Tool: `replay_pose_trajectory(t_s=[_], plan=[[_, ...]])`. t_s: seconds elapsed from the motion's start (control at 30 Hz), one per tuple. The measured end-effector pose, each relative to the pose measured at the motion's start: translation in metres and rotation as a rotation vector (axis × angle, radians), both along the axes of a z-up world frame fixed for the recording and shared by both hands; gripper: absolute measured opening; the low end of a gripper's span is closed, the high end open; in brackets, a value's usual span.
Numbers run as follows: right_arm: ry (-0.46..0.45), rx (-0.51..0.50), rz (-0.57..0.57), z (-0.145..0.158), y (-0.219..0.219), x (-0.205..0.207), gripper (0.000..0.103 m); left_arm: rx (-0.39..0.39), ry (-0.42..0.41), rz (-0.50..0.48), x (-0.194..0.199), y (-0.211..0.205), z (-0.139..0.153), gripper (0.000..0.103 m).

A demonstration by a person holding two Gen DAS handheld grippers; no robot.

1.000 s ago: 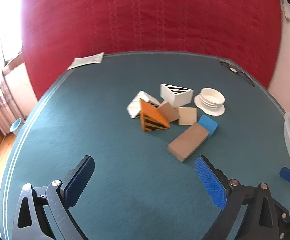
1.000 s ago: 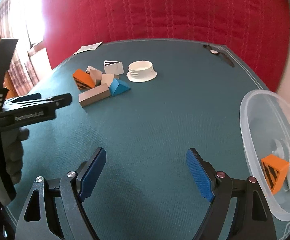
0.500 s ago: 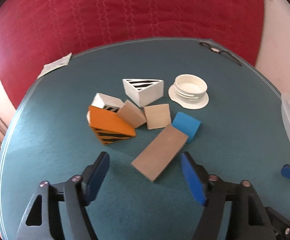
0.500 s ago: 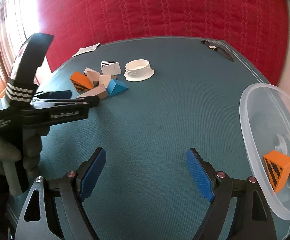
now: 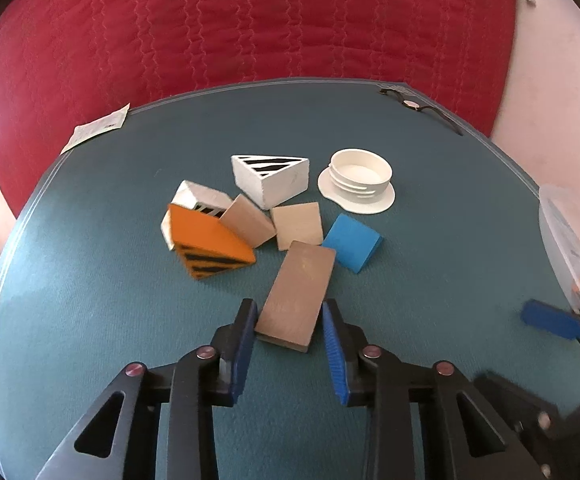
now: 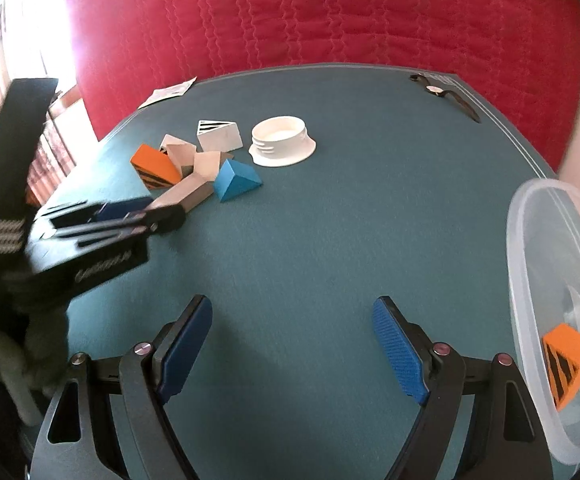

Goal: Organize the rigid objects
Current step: 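Grasp the light wooden rectangular block with the left gripper, then grasp the blue block with the right gripper while the left holds the wooden block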

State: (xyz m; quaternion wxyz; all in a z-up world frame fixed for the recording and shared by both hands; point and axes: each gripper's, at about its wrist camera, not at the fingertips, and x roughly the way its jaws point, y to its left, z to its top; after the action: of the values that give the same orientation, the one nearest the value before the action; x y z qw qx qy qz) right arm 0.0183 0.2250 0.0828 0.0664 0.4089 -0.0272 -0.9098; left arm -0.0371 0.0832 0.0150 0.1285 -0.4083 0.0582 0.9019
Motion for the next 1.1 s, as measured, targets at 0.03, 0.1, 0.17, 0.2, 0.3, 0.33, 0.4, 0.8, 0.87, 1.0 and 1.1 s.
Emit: replay_pose_trajectory(t_s=[0.03, 0.1, 0.17, 0.2, 0.3, 0.33, 0.4, 0.8, 0.87, 1.0, 1.1], plan=[[0.001, 0.004, 0.000, 0.000, -0.002, -0.003, 0.083, 0.002, 0.002, 0.001, 0.003, -0.003, 0.001, 0.034], [0.001, 0.013, -0.001, 0.000, -0.006, -0.011, 0.083, 0.002, 0.003, 0.009, 0.007, -0.007, 0.001, 0.034], [0.000, 0.016, -0.007, 0.001, -0.009, -0.019, 0.083, 0.009, 0.004, 0.017, 0.010, -0.013, 0.003, 0.034], [0.001, 0.015, -0.009, 0.001, -0.010, -0.025, 0.083, 0.014, 0.005, 0.022, 0.013, -0.016, 0.004, 0.034], [0.012, 0.019, -0.022, 0.002, -0.015, -0.039, 0.083, 0.022, 0.007, 0.036, 0.018, -0.025, 0.004, 0.033], [0.016, 0.021, -0.026, 0.003, -0.016, -0.044, 0.083, 0.025, 0.007, 0.039, 0.019, -0.027, 0.004, 0.033], [0.020, 0.031, -0.041, 0.003, -0.018, -0.055, 0.083, 0.028, 0.003, 0.046, 0.021, -0.032, 0.002, 0.033], [0.041, -0.015, -0.113, 0.011, -0.031, -0.097, 0.083, 0.023, 0.011, 0.061, 0.023, -0.035, -0.003, 0.033], [0.044, -0.017, -0.124, 0.011, -0.034, -0.104, 0.083, 0.021, 0.013, 0.062, 0.024, -0.035, -0.003, 0.033], [0.036, -0.003, -0.147, 0.006, -0.041, -0.119, 0.083, 0.028, 0.012, 0.062, 0.024, -0.038, -0.004, 0.033], [0.020, 0.034, -0.162, 0.002, -0.045, -0.124, 0.083, 0.033, 0.011, 0.062, 0.024, -0.038, -0.003, 0.033]])
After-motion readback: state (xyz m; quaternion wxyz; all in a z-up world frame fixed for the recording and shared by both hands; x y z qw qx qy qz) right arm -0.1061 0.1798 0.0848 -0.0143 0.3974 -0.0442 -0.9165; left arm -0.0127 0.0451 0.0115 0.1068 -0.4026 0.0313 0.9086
